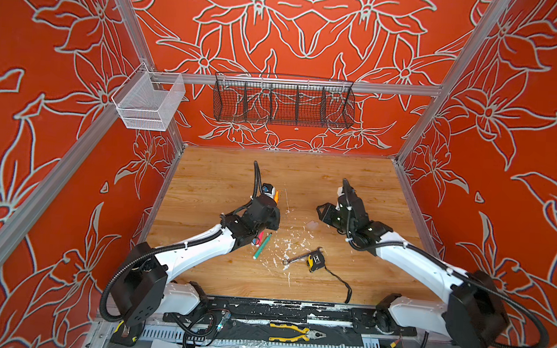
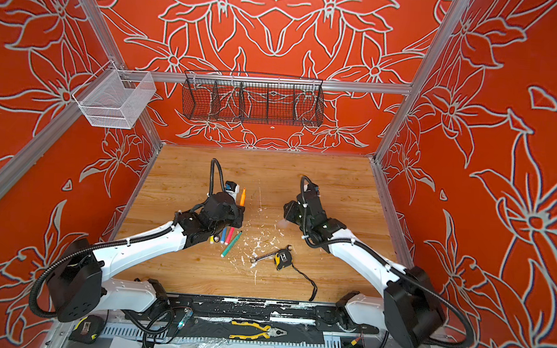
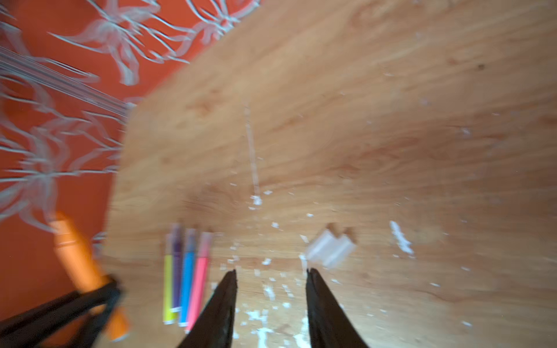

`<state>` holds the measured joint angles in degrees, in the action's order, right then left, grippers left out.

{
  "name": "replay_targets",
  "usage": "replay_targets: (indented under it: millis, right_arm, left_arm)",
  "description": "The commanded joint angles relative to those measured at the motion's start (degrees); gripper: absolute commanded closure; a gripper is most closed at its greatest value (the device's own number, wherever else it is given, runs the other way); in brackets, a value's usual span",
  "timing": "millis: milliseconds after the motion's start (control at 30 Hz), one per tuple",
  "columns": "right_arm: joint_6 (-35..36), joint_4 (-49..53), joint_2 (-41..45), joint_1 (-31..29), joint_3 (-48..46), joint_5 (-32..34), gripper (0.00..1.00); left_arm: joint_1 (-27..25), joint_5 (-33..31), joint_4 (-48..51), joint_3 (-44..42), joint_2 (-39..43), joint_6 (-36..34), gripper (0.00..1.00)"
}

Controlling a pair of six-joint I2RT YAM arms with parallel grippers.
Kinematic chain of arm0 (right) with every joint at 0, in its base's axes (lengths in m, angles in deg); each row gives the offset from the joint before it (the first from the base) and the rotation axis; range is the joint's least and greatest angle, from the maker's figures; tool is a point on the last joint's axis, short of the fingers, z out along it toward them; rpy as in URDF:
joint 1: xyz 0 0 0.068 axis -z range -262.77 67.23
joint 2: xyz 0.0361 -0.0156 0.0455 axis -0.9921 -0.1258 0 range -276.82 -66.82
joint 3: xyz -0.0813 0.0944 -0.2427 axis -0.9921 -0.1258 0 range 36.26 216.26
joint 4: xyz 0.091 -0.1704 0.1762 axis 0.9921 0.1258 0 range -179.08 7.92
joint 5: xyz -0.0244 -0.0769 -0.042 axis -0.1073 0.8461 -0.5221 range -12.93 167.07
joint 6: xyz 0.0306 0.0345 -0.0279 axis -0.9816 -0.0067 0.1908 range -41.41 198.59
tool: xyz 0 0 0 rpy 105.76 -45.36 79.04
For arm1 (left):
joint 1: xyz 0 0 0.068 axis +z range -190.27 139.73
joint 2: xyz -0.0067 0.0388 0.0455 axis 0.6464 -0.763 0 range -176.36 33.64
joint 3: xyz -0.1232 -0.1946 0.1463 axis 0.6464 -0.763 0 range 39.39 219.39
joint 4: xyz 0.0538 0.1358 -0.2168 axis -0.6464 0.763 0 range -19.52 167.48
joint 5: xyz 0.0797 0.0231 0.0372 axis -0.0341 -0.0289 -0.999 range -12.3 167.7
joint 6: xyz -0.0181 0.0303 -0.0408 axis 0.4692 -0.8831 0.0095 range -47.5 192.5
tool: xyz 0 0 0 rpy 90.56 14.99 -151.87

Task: Insert the pens into the pen caps
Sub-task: 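Move the right gripper over the two translucent caps on the table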

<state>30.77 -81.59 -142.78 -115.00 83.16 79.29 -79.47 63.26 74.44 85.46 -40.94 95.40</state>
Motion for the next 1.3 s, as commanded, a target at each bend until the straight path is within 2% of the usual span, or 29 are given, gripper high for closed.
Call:
replay_targets:
  millis: [0, 133, 300, 767, 1267]
  right_arm:
    - [1.6, 13.0, -7.0, 0.0, 5.4, 4.5, 0.68]
    - [1.9, 18.0, -15.3, 0.0, 10.9, 4.3, 0.71]
    - [3.1, 17.9, -19.9, 0.0, 13.0, 4.3, 0.70]
    - [4.3, 16.8, -24.3, -0.1, 14.8, 1.9, 0.57]
    - [4.2, 18.4, -28.9, -0.2, 17.2, -0.6, 0.57]
  left_arm:
    - [-0.1, -0.6, -1.2, -0.9, 3.0, 1.6, 1.00]
    - [-0.1, 0.3, -1.9, -1.5, 4.0, 1.0, 1.00]
    - [0.0, 1.3, -2.3, -1.7, 4.3, 0.8, 1.00]
    - [-0.1, 2.3, -2.3, -1.9, 5.5, 0.8, 1.00]
    - [-0.1, 3.3, -2.0, -1.5, 5.3, 0.5, 1.00]
